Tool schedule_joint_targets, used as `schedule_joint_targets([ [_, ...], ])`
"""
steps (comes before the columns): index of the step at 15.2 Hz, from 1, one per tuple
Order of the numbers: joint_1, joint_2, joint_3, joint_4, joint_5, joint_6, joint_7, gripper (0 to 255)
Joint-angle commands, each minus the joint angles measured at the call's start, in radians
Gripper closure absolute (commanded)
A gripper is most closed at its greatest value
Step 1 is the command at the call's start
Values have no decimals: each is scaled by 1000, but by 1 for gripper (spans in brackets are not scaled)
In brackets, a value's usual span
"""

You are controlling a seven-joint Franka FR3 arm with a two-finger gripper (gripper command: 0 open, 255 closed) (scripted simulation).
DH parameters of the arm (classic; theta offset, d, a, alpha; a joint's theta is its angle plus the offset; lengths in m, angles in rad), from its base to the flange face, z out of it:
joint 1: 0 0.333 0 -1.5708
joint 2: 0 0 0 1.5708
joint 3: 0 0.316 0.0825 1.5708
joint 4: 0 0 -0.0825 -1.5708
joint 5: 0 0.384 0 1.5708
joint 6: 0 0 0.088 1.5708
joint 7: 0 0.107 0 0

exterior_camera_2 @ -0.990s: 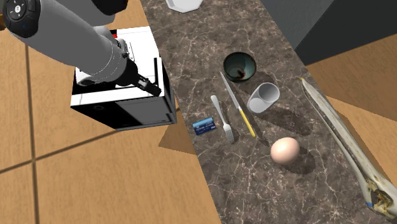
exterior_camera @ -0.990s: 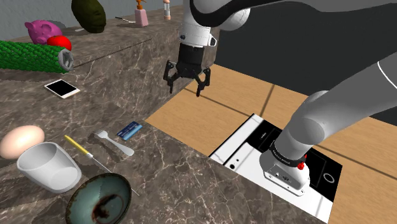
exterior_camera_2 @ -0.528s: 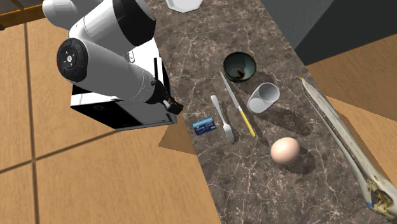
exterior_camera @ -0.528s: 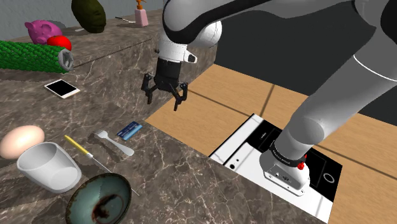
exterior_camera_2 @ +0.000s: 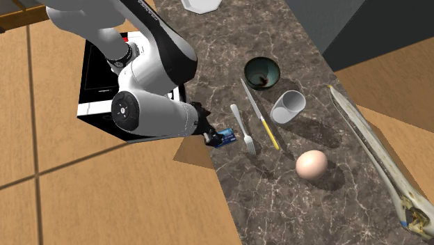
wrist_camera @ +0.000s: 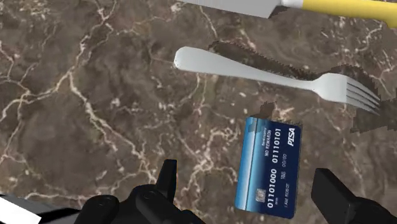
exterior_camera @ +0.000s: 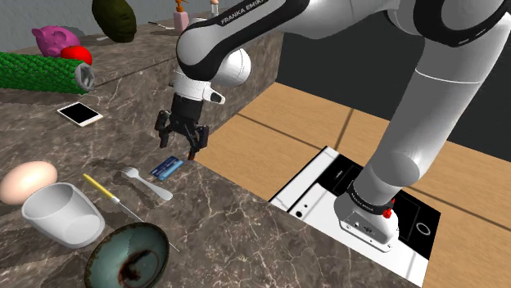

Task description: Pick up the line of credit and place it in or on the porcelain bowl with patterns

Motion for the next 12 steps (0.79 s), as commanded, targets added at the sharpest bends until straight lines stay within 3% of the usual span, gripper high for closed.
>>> schedule_joint_targets([
  [1,22,89,-1,58,-9,48,70,0],
  [3,43,152,-8,100,-12,81,116,0],
  [12,91,231,-10,105,-30,168,127,0],
])
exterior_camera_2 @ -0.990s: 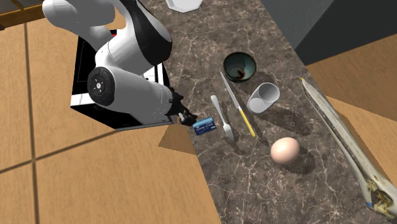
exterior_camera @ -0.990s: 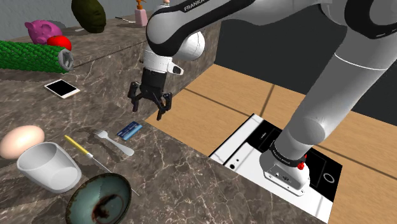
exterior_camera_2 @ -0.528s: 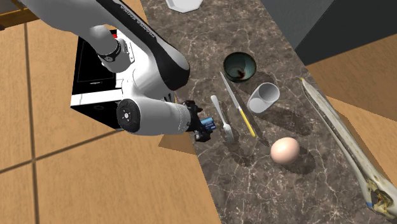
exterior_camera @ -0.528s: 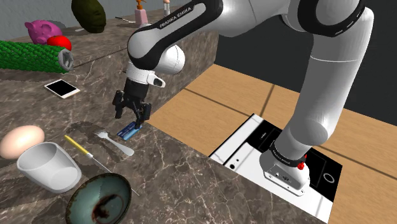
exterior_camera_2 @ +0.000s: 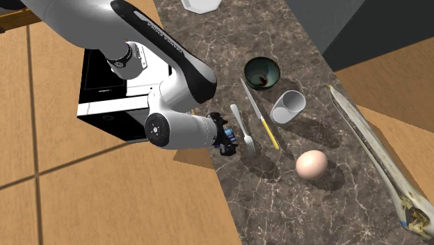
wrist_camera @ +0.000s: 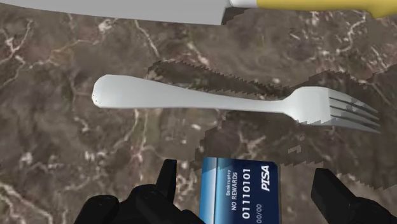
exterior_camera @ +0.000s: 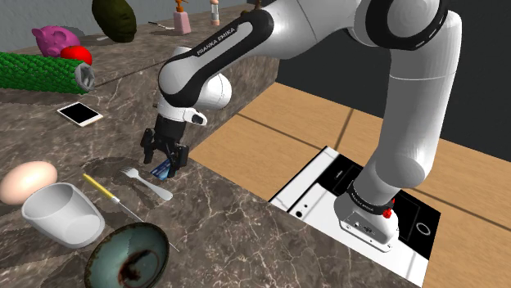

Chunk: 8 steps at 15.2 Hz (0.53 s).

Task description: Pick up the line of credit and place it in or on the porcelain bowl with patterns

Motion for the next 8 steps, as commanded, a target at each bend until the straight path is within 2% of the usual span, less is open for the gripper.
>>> schedule_joint_targets([
  [1,2,3,0,-2,0,6,0,0],
  [6,2,3,0,-2,0,6,0,0],
  [7,2,3,0,-2,0,6,0,255],
  [8,2,3,0,-2,0,6,0,255],
])
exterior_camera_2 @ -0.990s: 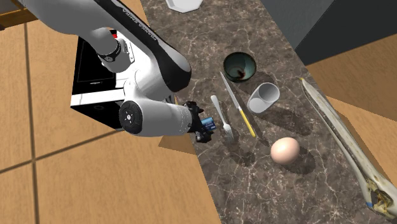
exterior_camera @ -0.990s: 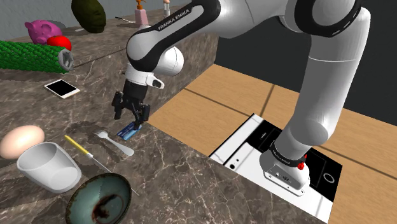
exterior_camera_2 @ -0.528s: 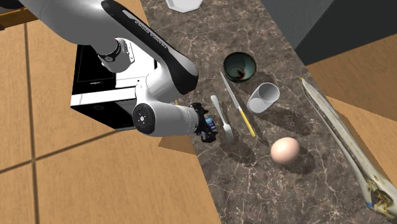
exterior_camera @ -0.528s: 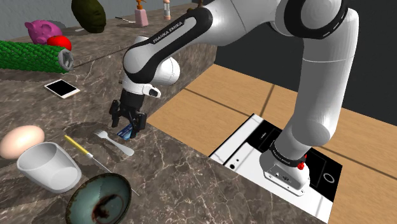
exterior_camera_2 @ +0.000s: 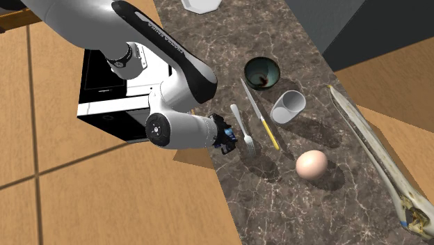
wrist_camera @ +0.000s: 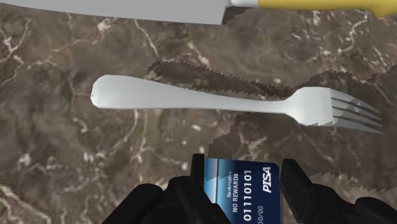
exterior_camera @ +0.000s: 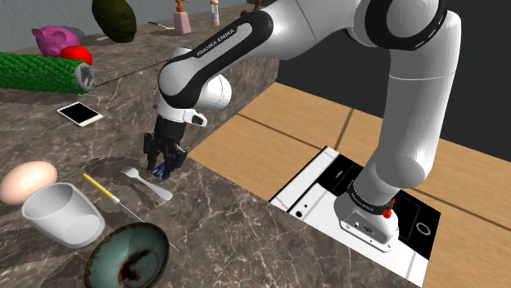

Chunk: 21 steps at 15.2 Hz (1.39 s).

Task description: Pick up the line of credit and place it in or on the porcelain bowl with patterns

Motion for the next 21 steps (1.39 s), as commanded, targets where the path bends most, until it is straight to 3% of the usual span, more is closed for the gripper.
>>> schedule_joint_targets([
  [1,0,0,0,0,0,0,0,255],
  [8,0,0,0,0,0,0,0,255],
  [21,-19,-107,6,48,-3,-137,66,255],
])
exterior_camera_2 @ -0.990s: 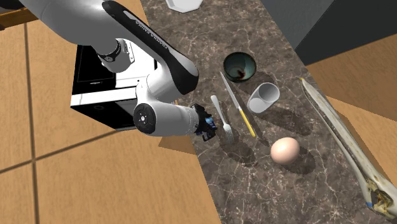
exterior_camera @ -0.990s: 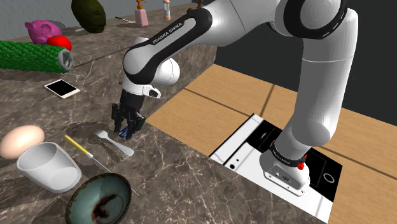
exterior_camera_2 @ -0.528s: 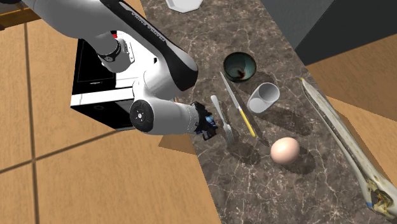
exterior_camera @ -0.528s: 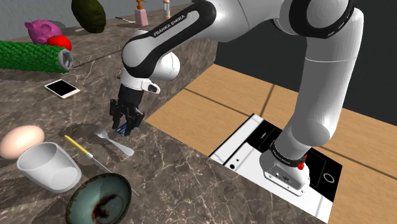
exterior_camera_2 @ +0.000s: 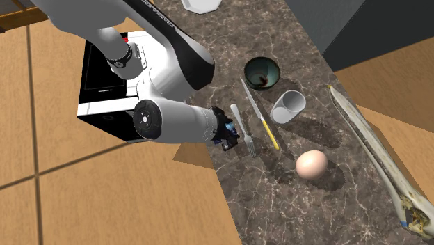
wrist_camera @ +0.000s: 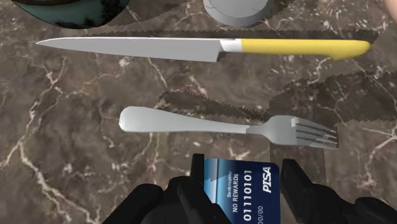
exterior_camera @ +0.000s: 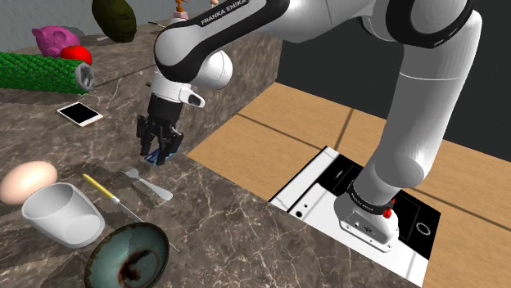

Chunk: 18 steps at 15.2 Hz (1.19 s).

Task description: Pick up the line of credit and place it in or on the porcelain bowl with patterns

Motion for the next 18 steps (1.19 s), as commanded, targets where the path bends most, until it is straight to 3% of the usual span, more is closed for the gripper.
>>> schedule_joint_targets([
  [1,-3,-16,0,11,-1,-24,11,255],
  [15,-18,-94,-1,105,-13,-178,85,255],
  [18,3,-121,17,81,-3,-158,116,255],
])
